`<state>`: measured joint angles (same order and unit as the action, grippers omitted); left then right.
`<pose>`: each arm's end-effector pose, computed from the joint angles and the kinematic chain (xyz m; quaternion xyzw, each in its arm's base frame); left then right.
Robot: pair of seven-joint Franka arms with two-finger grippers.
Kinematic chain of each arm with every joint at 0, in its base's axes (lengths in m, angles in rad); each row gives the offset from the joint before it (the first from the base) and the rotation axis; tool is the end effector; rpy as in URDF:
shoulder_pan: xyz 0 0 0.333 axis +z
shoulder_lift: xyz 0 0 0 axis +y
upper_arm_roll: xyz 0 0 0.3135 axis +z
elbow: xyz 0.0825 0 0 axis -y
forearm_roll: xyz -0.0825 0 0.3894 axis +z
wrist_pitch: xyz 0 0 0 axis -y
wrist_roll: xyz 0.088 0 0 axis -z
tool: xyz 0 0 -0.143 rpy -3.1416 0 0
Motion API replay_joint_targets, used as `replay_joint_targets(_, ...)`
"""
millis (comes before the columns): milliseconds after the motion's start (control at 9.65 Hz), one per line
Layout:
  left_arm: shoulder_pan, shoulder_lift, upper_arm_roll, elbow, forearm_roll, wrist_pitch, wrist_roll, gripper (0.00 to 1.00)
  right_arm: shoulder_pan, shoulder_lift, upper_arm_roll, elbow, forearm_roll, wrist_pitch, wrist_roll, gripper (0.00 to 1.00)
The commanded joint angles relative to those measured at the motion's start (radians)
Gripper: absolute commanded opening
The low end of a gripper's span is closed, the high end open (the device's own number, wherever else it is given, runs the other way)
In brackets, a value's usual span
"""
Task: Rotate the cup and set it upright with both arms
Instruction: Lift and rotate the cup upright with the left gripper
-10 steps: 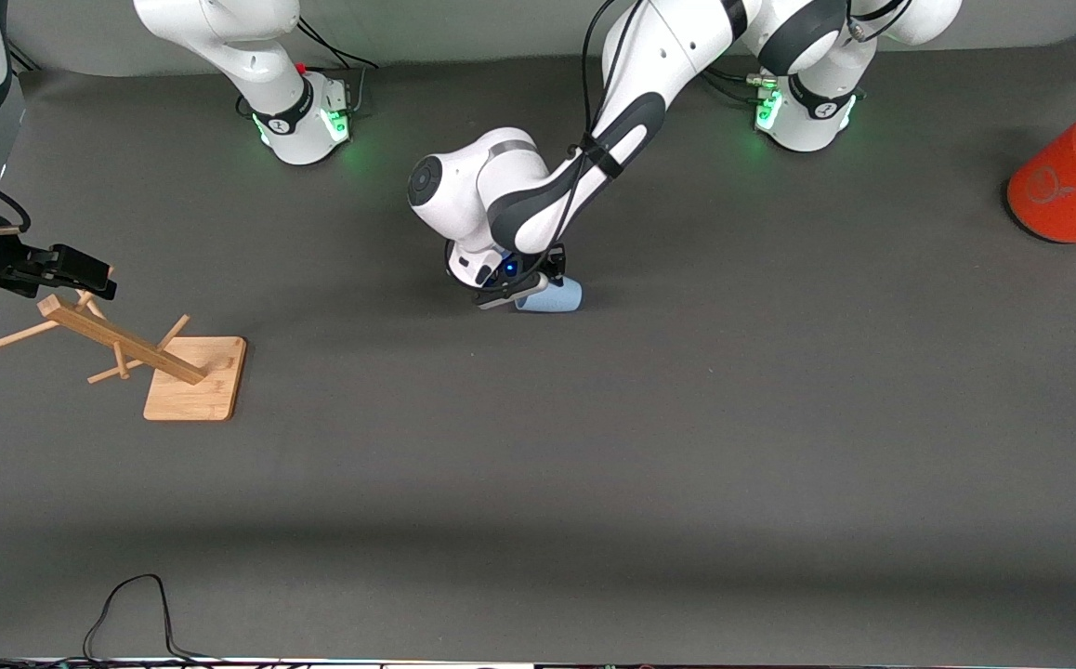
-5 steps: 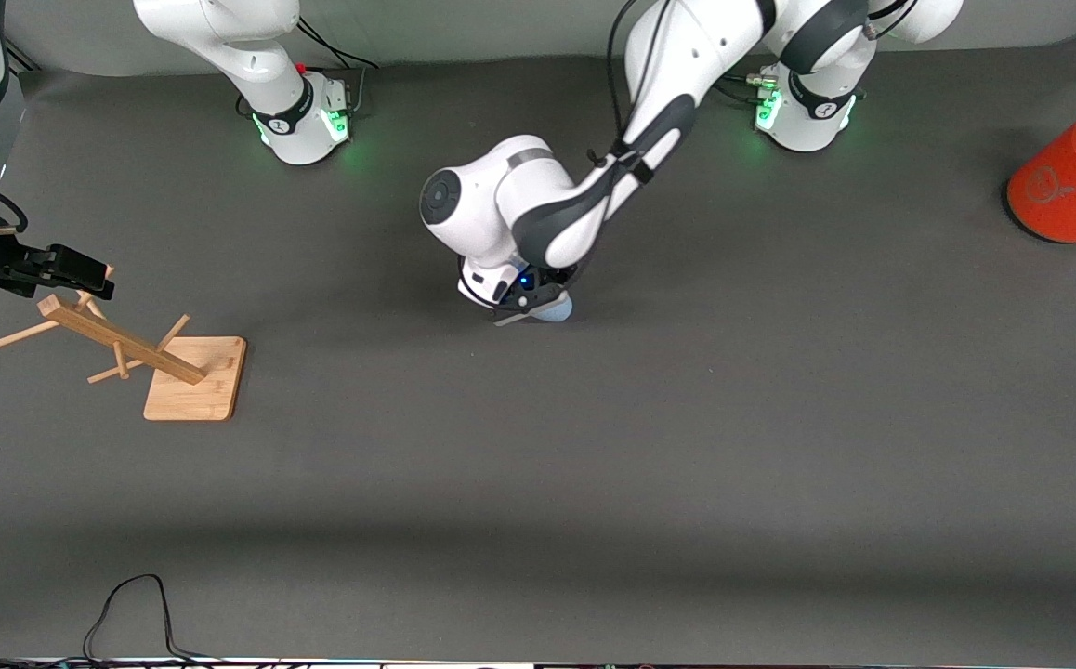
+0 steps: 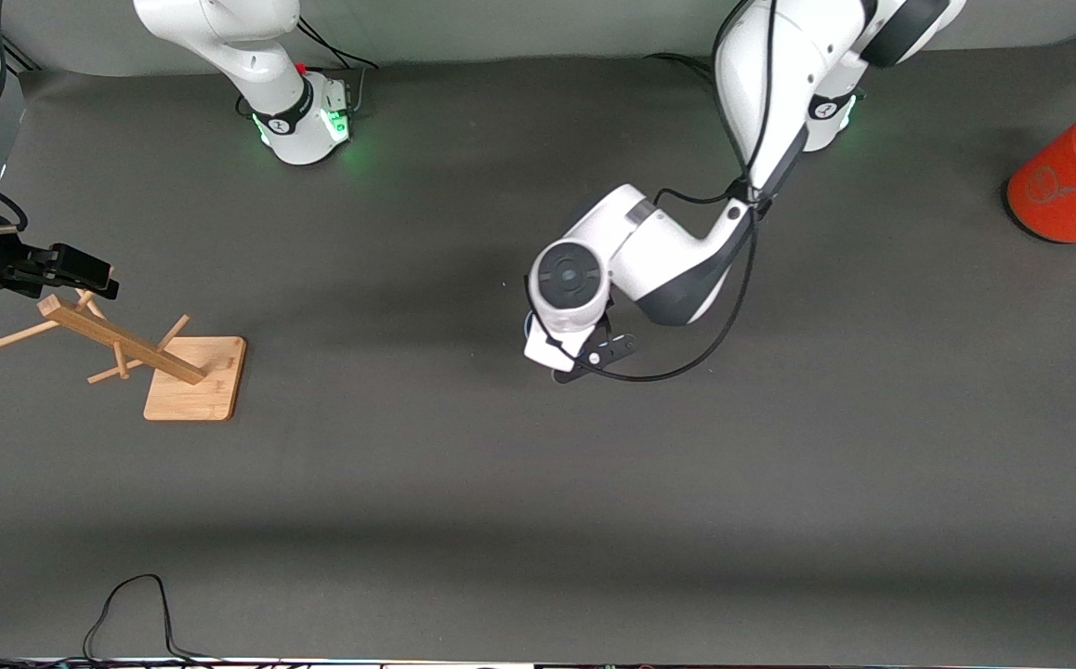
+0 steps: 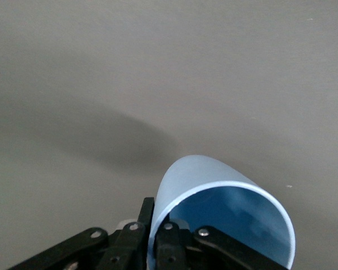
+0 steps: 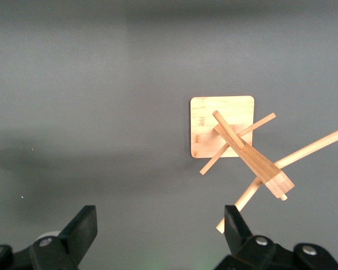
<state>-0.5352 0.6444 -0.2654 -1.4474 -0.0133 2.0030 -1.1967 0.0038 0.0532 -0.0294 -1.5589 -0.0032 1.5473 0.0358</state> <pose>0.5121 -0.4907 0.2746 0.9709 0.2211 -0.0904 0.0180 0.5699 -0.0147 0.5596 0.9990 -0.0307 -0.0324 0.0026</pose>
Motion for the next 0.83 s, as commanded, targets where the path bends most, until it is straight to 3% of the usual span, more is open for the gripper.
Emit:
replay_joint_targets(0, -0.032, -0.193, 0.005, -0.327, -0.01, 0.24, -0.136, 0.0, 0.005, -0.015, -0.011, -0.015, 0.022, 0.01, -0.027, 1.0)
replay_joint_targets(415, -0.106, -0.164, 0.008, -0.425, 0.045, 0.425, -0.303, 0.0, 0.007, -0.01, -0.009, -0.004, 0.02, 0.01, -0.014, 1.0)
replay_joint_targets(622, -0.123, -0.131, 0.008, -0.424, 0.053, 0.433, -0.32, 0.0, 0.008, -0.006, -0.007, -0.003, 0.02, 0.01, -0.016, 1.0)
replay_joint_targets(726, -0.121, -0.124, 0.008, -0.426, 0.064, 0.433, -0.32, 0.15, 0.008, -0.006, -0.007, -0.003, 0.02, 0.01, -0.016, 1.0)
